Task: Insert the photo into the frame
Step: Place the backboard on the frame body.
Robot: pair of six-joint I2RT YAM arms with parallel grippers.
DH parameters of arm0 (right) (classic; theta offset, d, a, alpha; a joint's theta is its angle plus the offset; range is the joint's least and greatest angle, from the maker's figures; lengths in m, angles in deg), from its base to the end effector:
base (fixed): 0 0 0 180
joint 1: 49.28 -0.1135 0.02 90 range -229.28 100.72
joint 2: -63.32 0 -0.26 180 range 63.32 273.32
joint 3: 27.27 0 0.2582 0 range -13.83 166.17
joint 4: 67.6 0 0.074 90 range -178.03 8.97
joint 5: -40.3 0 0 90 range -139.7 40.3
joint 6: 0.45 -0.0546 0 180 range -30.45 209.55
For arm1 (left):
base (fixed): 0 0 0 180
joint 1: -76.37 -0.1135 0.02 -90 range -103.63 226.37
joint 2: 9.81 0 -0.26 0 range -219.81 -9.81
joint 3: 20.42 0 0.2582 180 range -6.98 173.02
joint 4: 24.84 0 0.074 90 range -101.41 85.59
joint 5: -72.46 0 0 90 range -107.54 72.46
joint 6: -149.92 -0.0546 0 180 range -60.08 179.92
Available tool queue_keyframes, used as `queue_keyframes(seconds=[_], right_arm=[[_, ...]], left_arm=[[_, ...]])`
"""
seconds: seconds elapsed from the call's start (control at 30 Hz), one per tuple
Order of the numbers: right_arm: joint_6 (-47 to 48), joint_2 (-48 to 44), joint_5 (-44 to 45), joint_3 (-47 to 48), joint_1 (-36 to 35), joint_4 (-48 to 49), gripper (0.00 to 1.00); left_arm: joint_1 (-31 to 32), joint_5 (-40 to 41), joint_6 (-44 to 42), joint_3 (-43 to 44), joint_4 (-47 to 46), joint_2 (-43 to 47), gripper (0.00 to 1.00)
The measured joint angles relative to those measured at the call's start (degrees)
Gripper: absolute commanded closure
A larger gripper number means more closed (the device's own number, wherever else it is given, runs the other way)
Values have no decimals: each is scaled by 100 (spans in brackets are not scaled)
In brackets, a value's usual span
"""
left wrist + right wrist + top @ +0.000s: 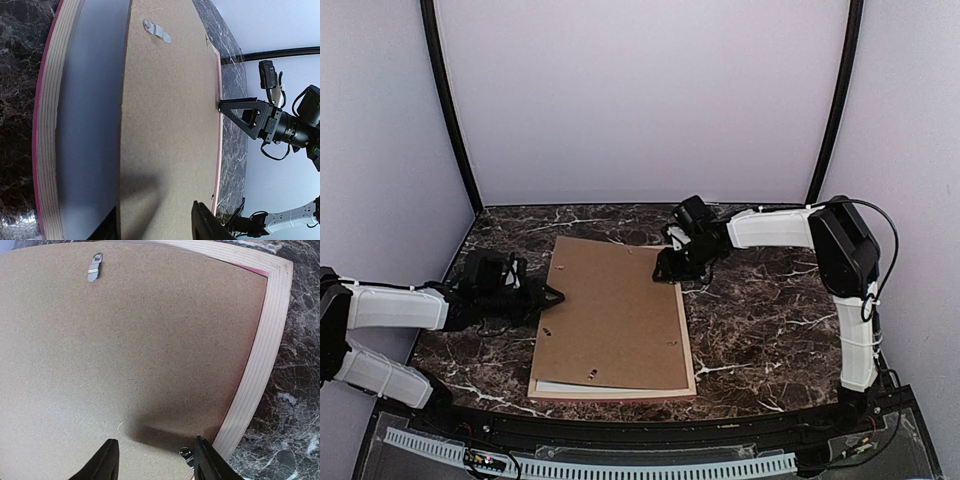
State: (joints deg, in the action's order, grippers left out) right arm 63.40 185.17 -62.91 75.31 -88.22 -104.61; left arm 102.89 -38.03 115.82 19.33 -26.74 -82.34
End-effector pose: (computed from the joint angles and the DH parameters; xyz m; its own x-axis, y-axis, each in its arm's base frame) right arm 0.3589 0.3061 0.1434 -0.8939 -0.1707 -0.4145 -0.3527 0.8385 0.4153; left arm 0.2299 -0.1361 0.1575 -0.8264 -0.4545 -0.3324 0.0049 0.5845 -0.8114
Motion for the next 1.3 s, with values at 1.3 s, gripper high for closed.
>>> queue_keyframes(seconds=[1.3], right_arm=[[24, -393, -131, -179, 83, 378, 41]], left_arm=[[2, 4, -129, 59, 131, -92, 53]])
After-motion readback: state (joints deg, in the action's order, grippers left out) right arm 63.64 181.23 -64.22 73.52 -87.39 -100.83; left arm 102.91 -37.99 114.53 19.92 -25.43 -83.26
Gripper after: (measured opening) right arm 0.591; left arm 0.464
